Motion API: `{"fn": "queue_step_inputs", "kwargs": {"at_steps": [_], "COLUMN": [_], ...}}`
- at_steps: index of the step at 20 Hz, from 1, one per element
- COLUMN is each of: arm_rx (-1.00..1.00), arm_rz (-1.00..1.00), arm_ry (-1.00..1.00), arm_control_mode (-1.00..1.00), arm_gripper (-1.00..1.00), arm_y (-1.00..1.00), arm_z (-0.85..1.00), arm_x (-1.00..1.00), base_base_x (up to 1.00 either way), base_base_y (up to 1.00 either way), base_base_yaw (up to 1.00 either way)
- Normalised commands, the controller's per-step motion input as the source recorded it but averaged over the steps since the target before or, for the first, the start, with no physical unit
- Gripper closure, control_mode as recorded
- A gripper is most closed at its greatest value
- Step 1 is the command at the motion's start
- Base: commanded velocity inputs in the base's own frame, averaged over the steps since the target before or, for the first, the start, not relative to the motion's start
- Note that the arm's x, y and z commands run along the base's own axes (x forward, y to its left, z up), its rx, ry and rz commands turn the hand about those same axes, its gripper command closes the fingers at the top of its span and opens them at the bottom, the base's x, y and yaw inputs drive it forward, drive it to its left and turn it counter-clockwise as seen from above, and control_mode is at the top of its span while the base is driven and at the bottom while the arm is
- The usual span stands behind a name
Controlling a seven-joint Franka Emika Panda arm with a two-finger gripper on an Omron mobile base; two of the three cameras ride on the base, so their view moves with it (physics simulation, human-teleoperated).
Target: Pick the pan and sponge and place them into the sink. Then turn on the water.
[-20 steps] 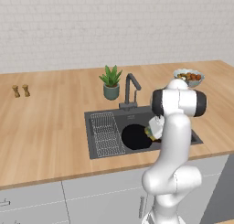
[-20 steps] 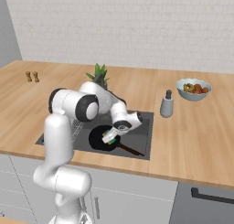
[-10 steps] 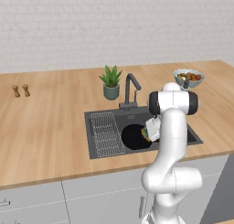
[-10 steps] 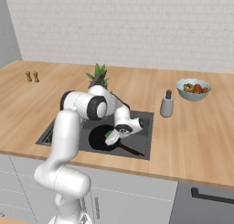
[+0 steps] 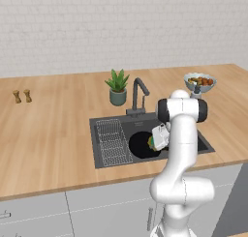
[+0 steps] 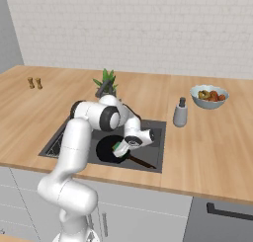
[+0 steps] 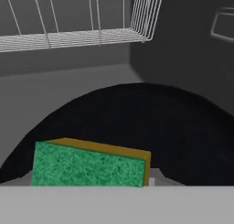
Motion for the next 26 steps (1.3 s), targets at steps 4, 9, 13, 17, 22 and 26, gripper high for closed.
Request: {"fn": "queue_step_inputs", "kwargs": {"at_steps": [4,9,13,17,22,26], "arm_rx": [0.0,0.0,0.01,0.08,0.08,0.1], "arm_rz": [0.0,0.0,0.0,0.0,0.0,0.0], "arm_ry": [-0.12,-0.17,-0.19,-0.13,-0.08,-0.04], "arm_control_mode": [-1.0,-1.0,-1.0,-1.0,-1.0,-1.0], "arm_gripper": [-1.0,-1.0,-1.0,-1.0,-1.0,-1.0], "arm_y": [0.0,0.0,0.0,0.01,0.03,0.02], "arm_z": [-0.23,-0.02,0.03,0.39,0.61,0.7], "arm_x": [0.27,0.06,0.0,0.01,0.0,0.0], "base_base_x": [0.0,0.0,0.0,0.0,0.0,0.0], "base_base_y": [0.0,0.0,0.0,0.0,0.0,0.0], "base_base_yaw": [0.0,0.0,0.0,0.0,0.0,0.0]}}
